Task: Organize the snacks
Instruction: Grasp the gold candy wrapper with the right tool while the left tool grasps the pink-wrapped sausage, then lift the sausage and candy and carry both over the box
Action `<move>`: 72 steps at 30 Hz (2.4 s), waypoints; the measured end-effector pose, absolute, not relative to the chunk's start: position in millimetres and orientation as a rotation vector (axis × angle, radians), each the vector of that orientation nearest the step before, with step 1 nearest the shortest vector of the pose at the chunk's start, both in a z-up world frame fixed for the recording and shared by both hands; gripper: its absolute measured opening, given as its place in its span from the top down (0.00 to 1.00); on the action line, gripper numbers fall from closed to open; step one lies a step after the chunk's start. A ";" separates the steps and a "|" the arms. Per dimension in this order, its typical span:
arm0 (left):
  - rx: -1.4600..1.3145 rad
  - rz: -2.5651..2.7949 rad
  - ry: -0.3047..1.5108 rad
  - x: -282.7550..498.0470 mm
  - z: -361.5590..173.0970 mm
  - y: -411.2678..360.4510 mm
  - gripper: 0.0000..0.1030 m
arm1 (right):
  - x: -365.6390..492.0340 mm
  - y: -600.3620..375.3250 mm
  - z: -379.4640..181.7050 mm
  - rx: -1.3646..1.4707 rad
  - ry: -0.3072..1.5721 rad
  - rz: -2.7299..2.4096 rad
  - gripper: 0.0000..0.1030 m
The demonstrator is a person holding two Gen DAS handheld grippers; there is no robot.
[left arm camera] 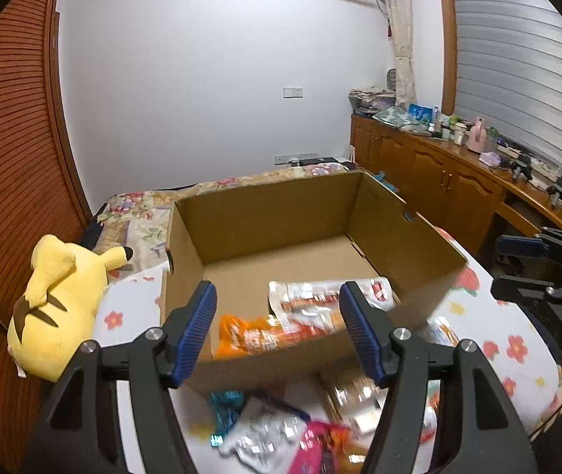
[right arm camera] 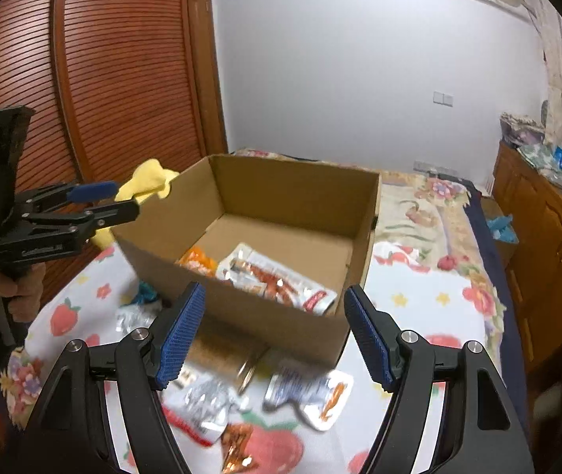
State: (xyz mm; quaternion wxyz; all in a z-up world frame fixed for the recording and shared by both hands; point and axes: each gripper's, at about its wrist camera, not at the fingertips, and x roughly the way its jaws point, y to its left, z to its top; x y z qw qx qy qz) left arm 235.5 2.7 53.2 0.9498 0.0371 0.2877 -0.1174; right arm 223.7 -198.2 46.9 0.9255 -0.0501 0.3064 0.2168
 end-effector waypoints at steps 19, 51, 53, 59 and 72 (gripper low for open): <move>0.053 -0.305 0.702 156.7 -35.1 -6.4 0.37 | 176.6 -202.2 -64.1 -0.061 0.835 0.463 0.51; 0.136 -0.364 0.808 170.7 -84.1 -42.4 0.28 | 162.2 -193.4 -95.8 -0.136 0.826 0.480 0.80; 0.141 -0.377 0.814 171.0 -86.1 -44.5 0.28 | 162.9 -194.3 -95.9 -0.131 0.826 0.480 0.80; 0.148 -0.410 0.836 171.0 -92.8 -48.3 0.28 | 163.1 -193.3 -96.1 -0.127 0.828 0.482 0.80; 0.181 -0.420 0.841 170.6 -100.3 -50.4 0.20 | 163.2 -193.2 -95.8 -0.127 0.828 0.482 0.79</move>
